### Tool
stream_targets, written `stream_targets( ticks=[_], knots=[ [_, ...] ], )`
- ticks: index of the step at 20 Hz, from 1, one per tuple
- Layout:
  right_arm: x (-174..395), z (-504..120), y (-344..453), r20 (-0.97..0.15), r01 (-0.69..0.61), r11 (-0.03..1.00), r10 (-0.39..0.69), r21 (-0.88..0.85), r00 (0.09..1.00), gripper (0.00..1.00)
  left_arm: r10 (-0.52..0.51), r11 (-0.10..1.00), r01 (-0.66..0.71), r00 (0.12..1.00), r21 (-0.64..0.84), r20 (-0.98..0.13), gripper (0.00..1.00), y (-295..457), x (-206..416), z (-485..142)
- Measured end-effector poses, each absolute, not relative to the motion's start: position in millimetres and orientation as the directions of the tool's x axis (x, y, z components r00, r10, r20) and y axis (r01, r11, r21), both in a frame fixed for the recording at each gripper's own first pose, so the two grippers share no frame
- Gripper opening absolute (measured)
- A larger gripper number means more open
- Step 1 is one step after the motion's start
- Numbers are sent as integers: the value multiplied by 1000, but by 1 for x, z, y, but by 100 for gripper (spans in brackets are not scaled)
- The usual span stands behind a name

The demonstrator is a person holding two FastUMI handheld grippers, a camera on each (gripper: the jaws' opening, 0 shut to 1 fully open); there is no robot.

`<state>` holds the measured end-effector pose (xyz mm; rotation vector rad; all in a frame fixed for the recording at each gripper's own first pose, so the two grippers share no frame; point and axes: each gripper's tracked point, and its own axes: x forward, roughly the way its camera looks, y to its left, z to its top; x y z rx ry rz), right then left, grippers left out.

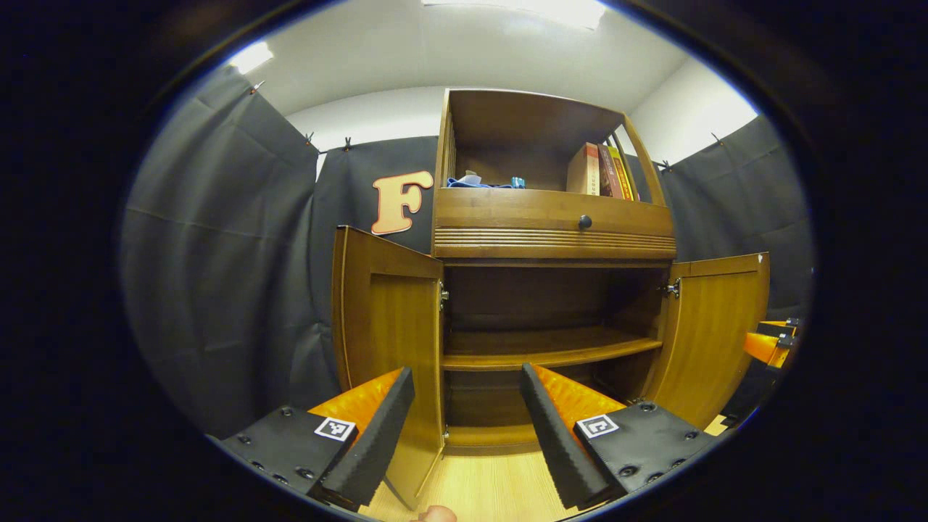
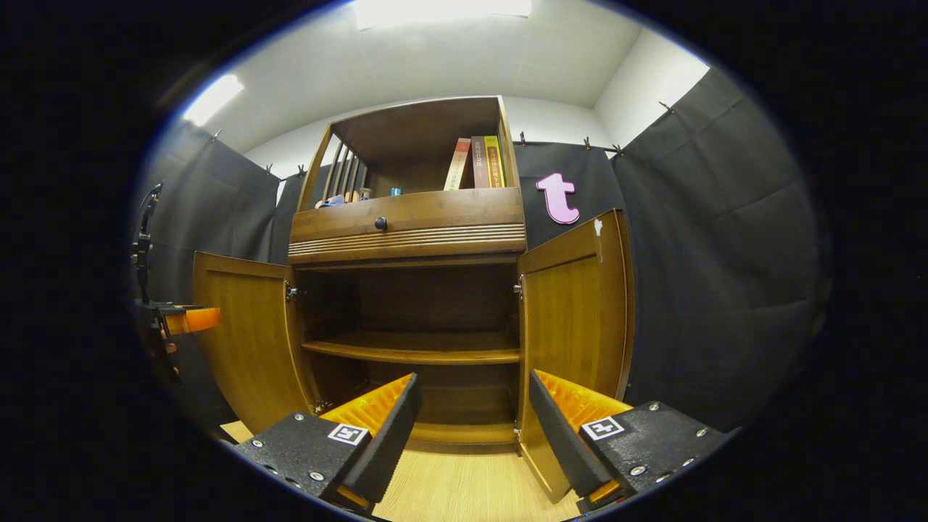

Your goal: Open the right door of the double-door shoe cabinet with the right hand, and open the left door with the left hand.

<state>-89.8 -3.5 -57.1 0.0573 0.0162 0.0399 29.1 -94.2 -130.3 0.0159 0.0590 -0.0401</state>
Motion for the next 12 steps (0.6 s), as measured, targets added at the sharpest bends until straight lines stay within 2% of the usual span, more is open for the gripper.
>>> stream_targets(
  ticks=[1, 3, 5, 12],
  knots=[
    [-89, -61, -2, -22, -45, 997, 47, 62, 999, 92, -18, 999, 20, 998, 41, -55, 95, -88, 29, -131],
    [-87, -67, 2, -31, -51, 997, 53, 60, 998, 92, 19, 997, -14, 999, 82, -50, 93, -74, 29, -130],
    [-84, -70, 3, -36, -51, 997, 53, 49, 998, 100, 15, 997, -10, 998, 70, -62, 93, -78, 27, -133],
    [-80, -62, 16, -17, -71, 996, 72, 44, 997, 100, 3, 997, 3, 996, 72, -87, 96, -78, 25, -140]
  ],
)
